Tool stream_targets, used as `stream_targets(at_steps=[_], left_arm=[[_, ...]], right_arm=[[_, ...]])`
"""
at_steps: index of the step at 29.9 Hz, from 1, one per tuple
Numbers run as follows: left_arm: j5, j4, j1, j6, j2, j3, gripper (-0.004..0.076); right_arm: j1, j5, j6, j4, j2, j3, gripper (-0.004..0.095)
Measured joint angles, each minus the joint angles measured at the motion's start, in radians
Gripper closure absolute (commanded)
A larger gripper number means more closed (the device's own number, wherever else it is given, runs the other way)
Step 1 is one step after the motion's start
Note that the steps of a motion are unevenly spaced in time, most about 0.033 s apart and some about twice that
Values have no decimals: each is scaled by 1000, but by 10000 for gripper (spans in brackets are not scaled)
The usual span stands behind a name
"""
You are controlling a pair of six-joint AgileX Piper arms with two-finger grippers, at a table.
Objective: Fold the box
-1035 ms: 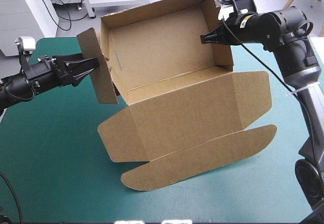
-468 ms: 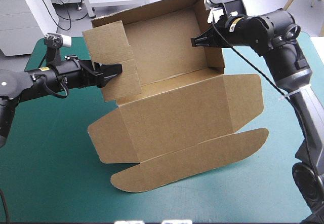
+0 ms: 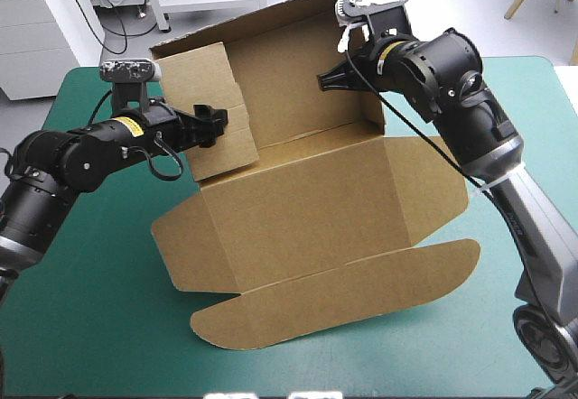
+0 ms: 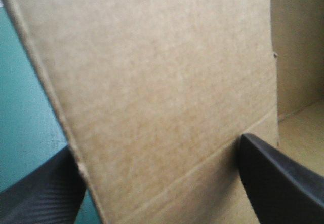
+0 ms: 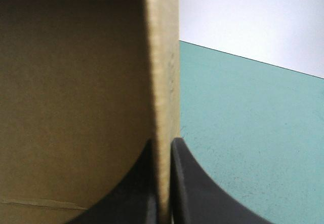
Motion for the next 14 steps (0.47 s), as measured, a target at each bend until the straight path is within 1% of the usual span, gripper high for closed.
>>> stream_targets(at_steps=[3, 5, 7, 10, 13, 14], left_arm=[[-8, 100, -26, -107, 26, -1, 158], [-9, 122, -31, -150, 45, -1, 158], [-10, 133, -31, -178, 64, -1, 174], [-16, 142, -31, -217, 79, -1, 246], [-36, 153, -31, -249, 87, -1, 363], [-40, 157, -31, -256, 89, -1, 419]], right_arm=[[31, 1, 23, -52, 0, 0, 912], [54, 5, 40, -89, 0, 0, 912], [73, 8, 50, -118, 0, 0, 912], [81, 10, 55, -131, 0, 0, 912], [82, 13, 59, -142, 0, 1, 912], [82, 14, 59, -147, 0, 1, 912]])
